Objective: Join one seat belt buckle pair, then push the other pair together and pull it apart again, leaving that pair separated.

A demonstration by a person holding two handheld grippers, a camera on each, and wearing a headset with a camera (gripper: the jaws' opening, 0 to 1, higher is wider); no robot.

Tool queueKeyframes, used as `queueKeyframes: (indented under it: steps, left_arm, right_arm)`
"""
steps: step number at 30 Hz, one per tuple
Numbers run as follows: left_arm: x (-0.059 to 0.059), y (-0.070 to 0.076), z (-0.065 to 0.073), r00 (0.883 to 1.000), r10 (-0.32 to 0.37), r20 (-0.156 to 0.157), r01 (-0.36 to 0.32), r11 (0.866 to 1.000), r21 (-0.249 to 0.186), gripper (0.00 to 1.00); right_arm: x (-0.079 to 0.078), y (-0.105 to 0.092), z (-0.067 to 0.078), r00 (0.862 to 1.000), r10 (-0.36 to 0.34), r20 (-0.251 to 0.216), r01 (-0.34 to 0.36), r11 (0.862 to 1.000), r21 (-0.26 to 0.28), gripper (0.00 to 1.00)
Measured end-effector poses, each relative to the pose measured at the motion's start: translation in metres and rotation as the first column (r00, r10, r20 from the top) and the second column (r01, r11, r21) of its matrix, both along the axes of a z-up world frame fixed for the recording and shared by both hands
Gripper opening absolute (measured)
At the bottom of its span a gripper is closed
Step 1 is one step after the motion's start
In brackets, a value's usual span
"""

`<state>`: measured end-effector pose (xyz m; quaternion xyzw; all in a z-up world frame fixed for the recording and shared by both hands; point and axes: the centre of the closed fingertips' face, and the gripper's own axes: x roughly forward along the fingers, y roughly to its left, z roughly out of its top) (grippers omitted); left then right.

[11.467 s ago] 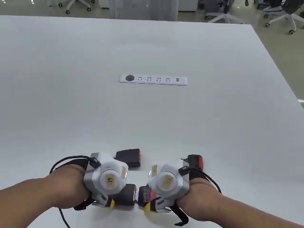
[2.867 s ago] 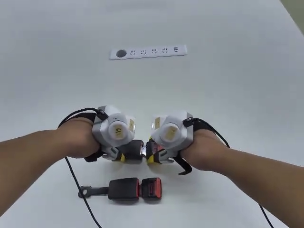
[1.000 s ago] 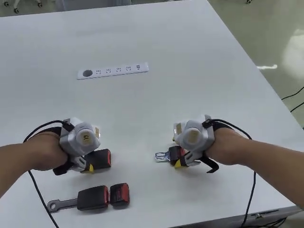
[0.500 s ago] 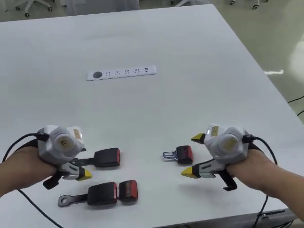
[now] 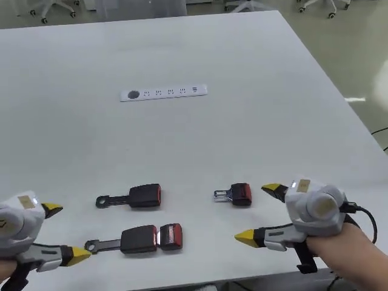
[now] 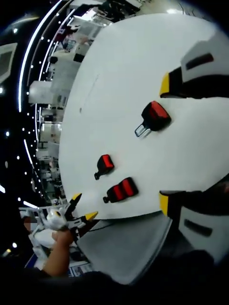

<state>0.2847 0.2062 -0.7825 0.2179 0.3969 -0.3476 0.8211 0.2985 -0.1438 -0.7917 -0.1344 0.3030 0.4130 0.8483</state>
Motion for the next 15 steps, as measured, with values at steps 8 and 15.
queueKeyframes:
  steps: [8,15]
  left_arm:
    - [-0.005,0.034,0.003,0.992,0.119,0.045,-0.119,0.993,0.017,0.99]
    - [-0.005,0.037,0.004,0.990,0.128,0.064,-0.130,0.991,0.026,1.00]
  right_arm:
    - [-0.005,-0.024,-0.001,0.998,-0.065,0.012,0.066,0.997,-0.038,1.00]
    - [-0.007,-0.024,-0.003,0.997,-0.079,0.002,0.079,0.997,-0.022,1.00]
